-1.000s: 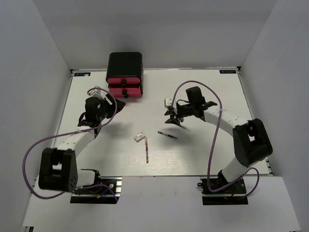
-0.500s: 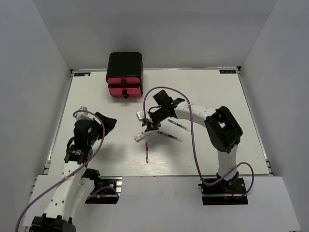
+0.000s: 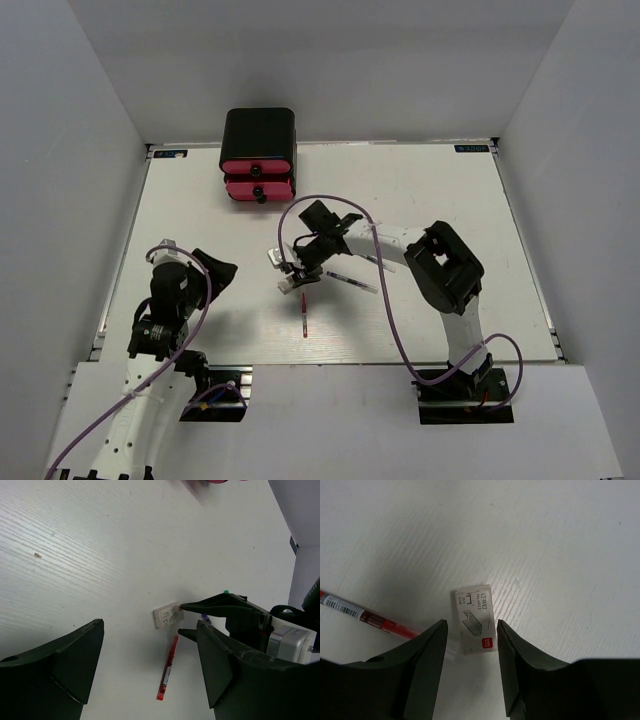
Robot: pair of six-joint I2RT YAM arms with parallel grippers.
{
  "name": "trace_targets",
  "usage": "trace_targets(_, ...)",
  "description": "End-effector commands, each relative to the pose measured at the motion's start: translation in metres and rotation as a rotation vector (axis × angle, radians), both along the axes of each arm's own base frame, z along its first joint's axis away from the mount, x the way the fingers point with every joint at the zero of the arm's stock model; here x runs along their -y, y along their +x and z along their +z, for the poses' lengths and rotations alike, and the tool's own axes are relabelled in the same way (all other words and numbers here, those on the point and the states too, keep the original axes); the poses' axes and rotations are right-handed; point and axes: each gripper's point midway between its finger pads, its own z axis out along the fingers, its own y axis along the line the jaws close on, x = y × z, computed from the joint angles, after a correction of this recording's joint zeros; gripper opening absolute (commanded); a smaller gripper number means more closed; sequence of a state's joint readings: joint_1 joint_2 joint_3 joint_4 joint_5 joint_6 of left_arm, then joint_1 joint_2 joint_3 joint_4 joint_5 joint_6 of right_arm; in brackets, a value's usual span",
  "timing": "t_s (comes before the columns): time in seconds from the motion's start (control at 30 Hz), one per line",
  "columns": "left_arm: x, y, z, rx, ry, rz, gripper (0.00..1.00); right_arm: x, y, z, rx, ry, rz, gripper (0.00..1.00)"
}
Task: Sort the stationery into containers
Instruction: Pick up the stationery from the center of the board.
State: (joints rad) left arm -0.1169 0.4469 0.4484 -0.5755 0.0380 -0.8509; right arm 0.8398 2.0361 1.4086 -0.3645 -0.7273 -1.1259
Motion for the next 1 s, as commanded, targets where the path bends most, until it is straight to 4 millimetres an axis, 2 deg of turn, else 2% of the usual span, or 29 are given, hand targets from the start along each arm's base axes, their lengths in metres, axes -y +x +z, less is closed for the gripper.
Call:
trace_targets(0.0, -0.004, -0.005, -0.005, -0.021, -0.003, 0.026, 0.84, -0.009, 0.007, 0.001, 0.027, 0.002, -0.008, 0.51)
trace_targets(0.37, -0.004, -0.005, -0.002, -0.013, -0.013, 0.031, 0.84, -0.011, 0.023, -0.017, 0.065, -0.051, -0.069, 0.52)
trace_targets(0.43, -0.004, -0.005, -0.002, -0.013, -0.013, 0.031, 0.84, -0.008, 0.023, -0.019, 0.068, -0.055, -0.070, 0.43)
trace_targets(0.47, -0.004, -0.005, -0.002, -0.013, -0.013, 0.031, 0.84, -0.008, 0.022, -0.018, 0.069, -0.056, -0.064, 0.36)
trace_targets(0.5, -0.004, -0.005, -0.002, -0.013, -0.013, 0.031, 0.84, -0.007, 0.021, -0.015, 0.064, -0.057, -0.062, 0.17)
trace_targets(0.57, -0.003, -0.005, -0.002, -0.014, -0.020, 0.035, 0.84, -0.007, 0.022, -0.007, 0.064, -0.040, -0.058, 0.04)
trace_targets(0.6, -0.003, -0.004, -0.004, -0.014, -0.020, 0.035, 0.84, -0.007, 0.020, 0.001, 0.061, -0.026, -0.063, 0.00)
trace_targets(0.73, -0.001, -0.001, -0.002, 0.007, -0.028, 0.027, 0.84, -0.011, 0.031, 0.048, 0.129, 0.083, -0.114, 0.00)
trace_targets(0.77, -0.001, -0.001, -0.002, 0.005, -0.035, 0.032, 0.84, -0.016, 0.040, 0.067, 0.167, 0.144, -0.141, 0.00)
trace_targets(0.8, 0.001, 0.000, -0.006, -0.003, -0.039, 0.024, 0.84, -0.014, 0.045, 0.068, 0.176, 0.140, -0.177, 0.00)
trace_targets(0.87, 0.001, 0.001, -0.003, 0.008, -0.040, 0.024, 0.84, -0.020, 0.062, 0.094, 0.241, 0.208, -0.241, 0.00)
trace_targets(0.9, 0.001, 0.002, -0.005, -0.001, -0.039, 0.024, 0.84, -0.018, 0.072, 0.097, 0.258, 0.208, -0.291, 0.00)
trace_targets(0.97, 0.001, 0.003, -0.003, 0.008, -0.040, 0.024, 0.84, -0.023, 0.092, 0.120, 0.323, 0.273, -0.361, 0.00)
